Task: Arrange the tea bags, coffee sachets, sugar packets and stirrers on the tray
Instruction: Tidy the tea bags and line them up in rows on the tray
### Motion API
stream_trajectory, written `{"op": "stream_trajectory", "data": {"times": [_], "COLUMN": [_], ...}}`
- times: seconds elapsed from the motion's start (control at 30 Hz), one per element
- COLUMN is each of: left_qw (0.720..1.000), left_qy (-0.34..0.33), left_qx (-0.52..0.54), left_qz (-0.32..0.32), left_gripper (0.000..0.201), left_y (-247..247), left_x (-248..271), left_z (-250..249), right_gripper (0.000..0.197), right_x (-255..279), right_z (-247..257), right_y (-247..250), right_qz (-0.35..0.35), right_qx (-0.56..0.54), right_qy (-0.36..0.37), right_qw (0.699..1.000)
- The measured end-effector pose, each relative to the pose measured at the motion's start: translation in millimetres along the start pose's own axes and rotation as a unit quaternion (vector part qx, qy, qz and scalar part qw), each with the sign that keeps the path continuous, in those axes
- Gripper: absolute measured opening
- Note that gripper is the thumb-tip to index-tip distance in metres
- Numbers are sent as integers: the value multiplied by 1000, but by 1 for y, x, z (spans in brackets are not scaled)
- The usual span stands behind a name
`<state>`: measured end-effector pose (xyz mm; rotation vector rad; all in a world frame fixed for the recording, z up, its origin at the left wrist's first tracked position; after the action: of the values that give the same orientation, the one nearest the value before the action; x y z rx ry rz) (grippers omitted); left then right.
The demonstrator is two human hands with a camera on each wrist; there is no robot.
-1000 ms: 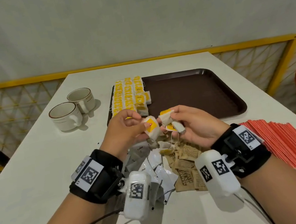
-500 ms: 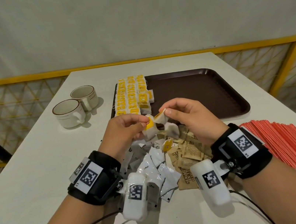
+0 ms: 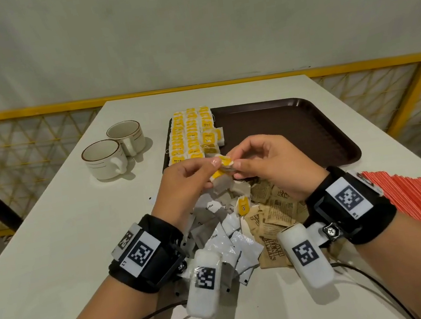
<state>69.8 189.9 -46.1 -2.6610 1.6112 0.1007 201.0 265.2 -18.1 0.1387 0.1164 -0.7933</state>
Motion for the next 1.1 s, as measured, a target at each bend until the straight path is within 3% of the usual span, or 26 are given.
{"op": "stream_trajectory", "data": {"times": [0.1,0.23,0.37,0.53,0.63,0.77,0.9,1.0,1.1], "left_qw": [999,999,998,994,994,996,996,997,997], "left_qy": [-30,-45,-54,-95,-85,-79,-79,-76,-72], "left_qx": [-9,-7,-18,-52,-37,-23,-27,-9,4], "left_qz": [-2,-5,-4,-28,-56,-37,10,30,40], "left_gripper": [9,8,14,30,32,20,13,11,7], "left_y": [2,2,2,16,23,18,7,3,1], "left_x": [2,1,2,-1,-3,-3,0,1,1], "left_z": [-5,-7,-8,-19,-19,-16,-16,-16,-18], "right_gripper": [4,7,18,25,30,44,36,40,41], "right_x": [1,0,-5,-9,-7,0,-3,-9,-10], "right_z": [-1,-1,10,33,37,34,32,28,22], "right_y": [-2,0,1,17,8,-16,-20,-13,-13], "right_qz": [-2,-19,-26,-66,10,123,97,58,68], "right_qx": [-1,5,91,124,84,100,194,194,176], "right_qy": [-15,-28,38,98,58,22,49,44,12], "right_qw": [1000,999,995,985,995,987,975,978,982]}}
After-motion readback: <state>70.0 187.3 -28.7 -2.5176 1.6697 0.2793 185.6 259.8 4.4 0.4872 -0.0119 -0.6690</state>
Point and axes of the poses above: each hand's wrist, its own x-axis away from the middle knuckle, its own y-axis out of the back of the hand, z = x × y, the point moved 9 cm from there along -x, towards the middle knuckle, and after that the axes turned 3 degrees about -x, right-handed, at the moved point
